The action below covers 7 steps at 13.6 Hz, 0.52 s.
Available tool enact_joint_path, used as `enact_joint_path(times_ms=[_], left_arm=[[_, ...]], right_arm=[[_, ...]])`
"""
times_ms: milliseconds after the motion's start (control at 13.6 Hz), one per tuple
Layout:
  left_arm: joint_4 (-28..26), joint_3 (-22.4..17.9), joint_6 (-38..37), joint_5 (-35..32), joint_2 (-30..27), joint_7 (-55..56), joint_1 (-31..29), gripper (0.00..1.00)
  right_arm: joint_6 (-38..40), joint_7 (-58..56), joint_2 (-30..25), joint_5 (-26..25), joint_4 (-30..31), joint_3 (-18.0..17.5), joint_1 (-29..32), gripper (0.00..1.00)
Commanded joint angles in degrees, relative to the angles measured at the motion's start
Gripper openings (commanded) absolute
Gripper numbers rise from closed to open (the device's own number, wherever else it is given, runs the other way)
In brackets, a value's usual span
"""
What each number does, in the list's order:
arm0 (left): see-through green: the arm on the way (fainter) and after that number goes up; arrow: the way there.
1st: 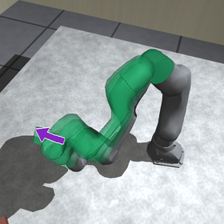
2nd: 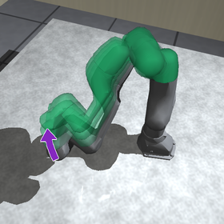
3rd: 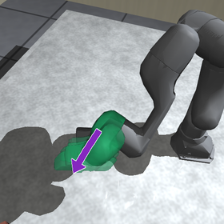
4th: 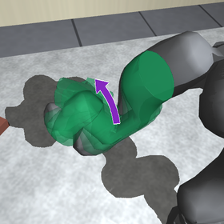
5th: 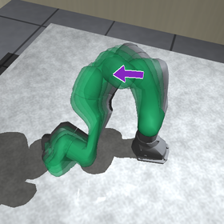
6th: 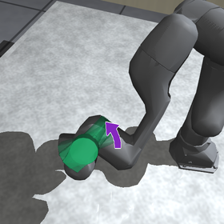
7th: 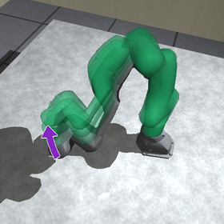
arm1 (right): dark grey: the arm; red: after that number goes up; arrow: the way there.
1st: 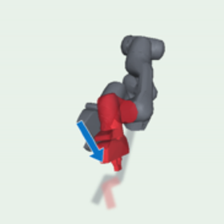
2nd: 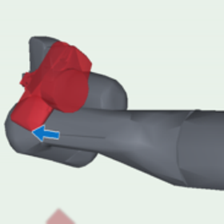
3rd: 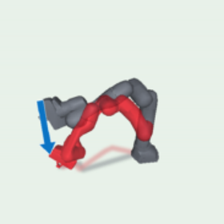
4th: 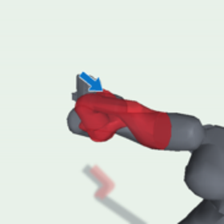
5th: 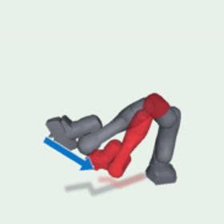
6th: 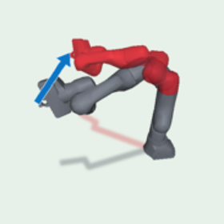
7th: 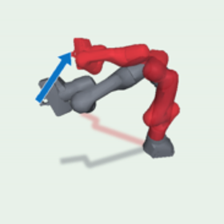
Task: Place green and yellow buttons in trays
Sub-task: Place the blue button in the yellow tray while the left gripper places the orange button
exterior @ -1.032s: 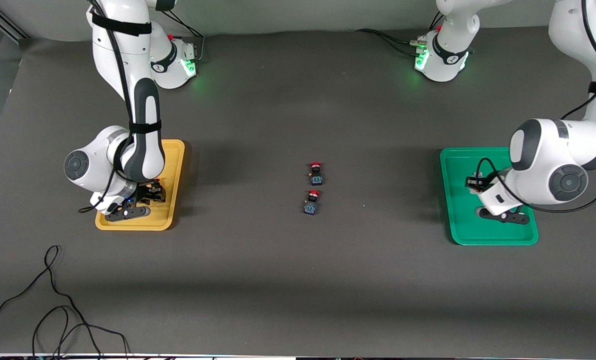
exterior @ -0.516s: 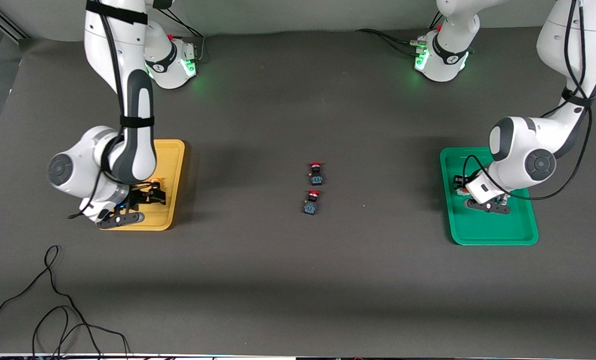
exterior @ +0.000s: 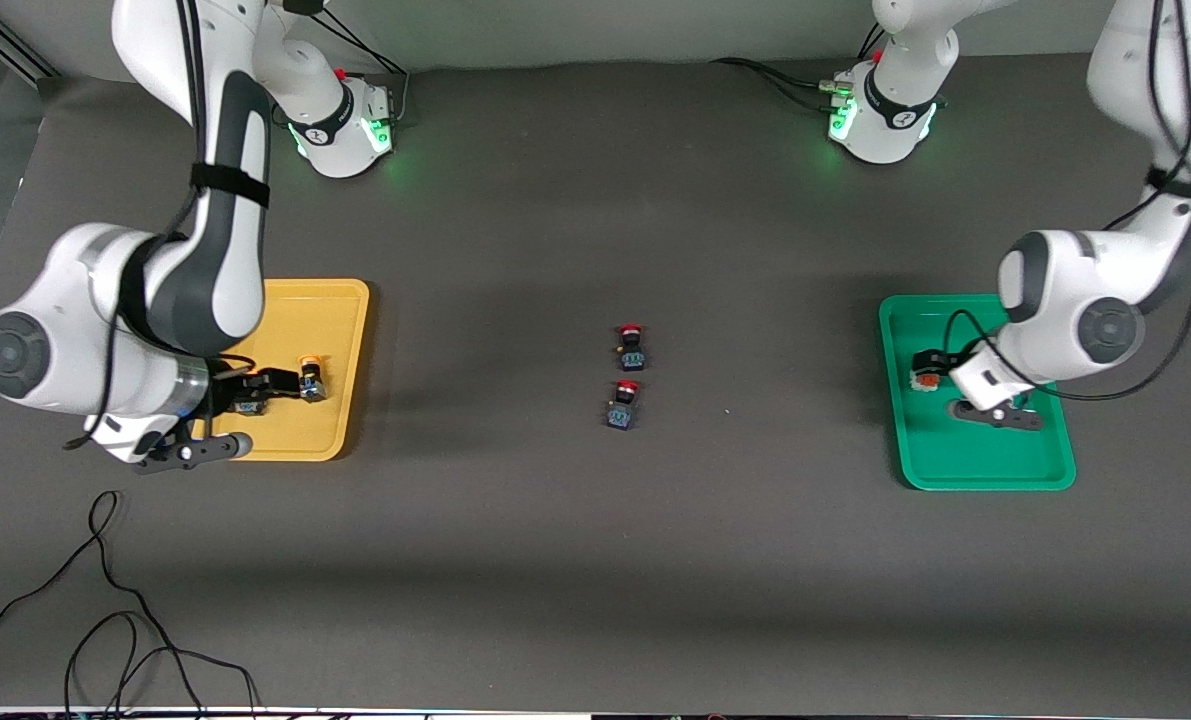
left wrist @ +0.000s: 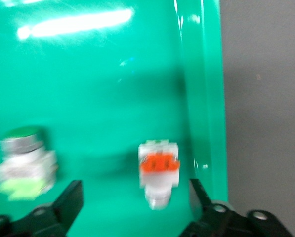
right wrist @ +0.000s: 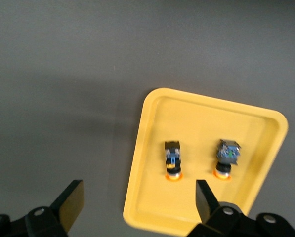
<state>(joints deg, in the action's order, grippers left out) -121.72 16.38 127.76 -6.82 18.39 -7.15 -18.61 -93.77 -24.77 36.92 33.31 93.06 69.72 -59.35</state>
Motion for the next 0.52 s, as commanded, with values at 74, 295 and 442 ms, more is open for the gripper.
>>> enact_joint_path(times_ms=[74, 295, 442], left_arm=[[20.9, 0.5, -31.2, 0.7, -8.6, 0.6, 2.8, 1.0], [40.2, 0.5, -50.3, 1.2, -5.8, 0.7, 5.4, 1.0], [41.4, 0.5, -50.7, 1.9, -6.3, 1.2, 5.7, 1.0]], right_arm=[[8.5, 1.8, 0.0, -2.5, -7.3, 3.7, -0.7, 1.0], [10.8, 1.8, -0.6, -3.2, -9.5, 5.5, -1.7, 1.0], [10.8, 4.9, -3.9, -6.6, -9.5, 3.8, -1.6, 1.0]])
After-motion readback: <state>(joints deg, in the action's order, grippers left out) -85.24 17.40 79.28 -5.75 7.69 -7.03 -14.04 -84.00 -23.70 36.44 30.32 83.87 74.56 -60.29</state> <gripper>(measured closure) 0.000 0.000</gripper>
